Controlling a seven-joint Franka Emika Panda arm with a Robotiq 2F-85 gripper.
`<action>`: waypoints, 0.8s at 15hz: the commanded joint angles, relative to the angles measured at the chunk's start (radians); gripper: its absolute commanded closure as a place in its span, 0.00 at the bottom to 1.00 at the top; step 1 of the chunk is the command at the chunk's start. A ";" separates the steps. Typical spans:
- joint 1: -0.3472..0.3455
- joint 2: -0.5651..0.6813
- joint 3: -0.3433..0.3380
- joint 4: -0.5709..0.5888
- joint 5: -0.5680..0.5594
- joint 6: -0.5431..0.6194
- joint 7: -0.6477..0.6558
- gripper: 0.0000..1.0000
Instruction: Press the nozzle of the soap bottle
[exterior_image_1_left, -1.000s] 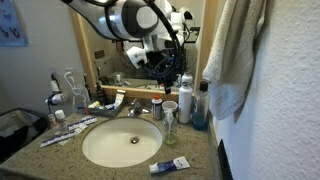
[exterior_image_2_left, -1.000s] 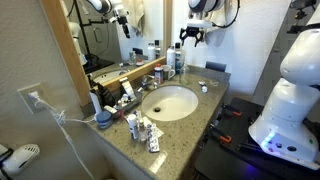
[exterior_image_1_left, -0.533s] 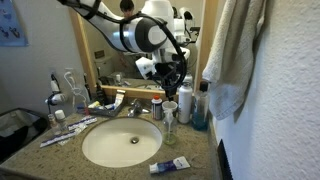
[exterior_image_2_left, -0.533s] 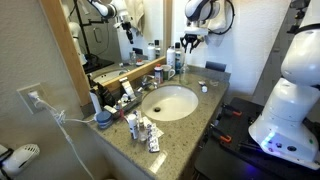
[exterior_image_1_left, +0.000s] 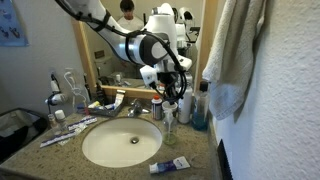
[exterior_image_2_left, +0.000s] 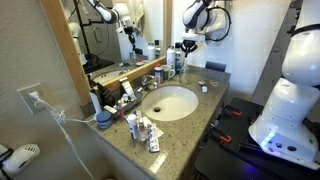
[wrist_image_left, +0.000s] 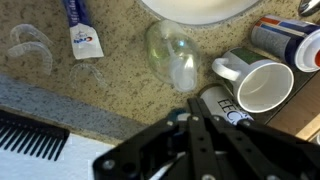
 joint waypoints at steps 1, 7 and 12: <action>0.017 0.040 -0.026 0.024 0.039 0.023 -0.001 1.00; 0.028 0.059 -0.032 0.036 0.068 0.017 0.000 1.00; 0.038 0.066 -0.040 0.039 0.065 0.002 0.019 1.00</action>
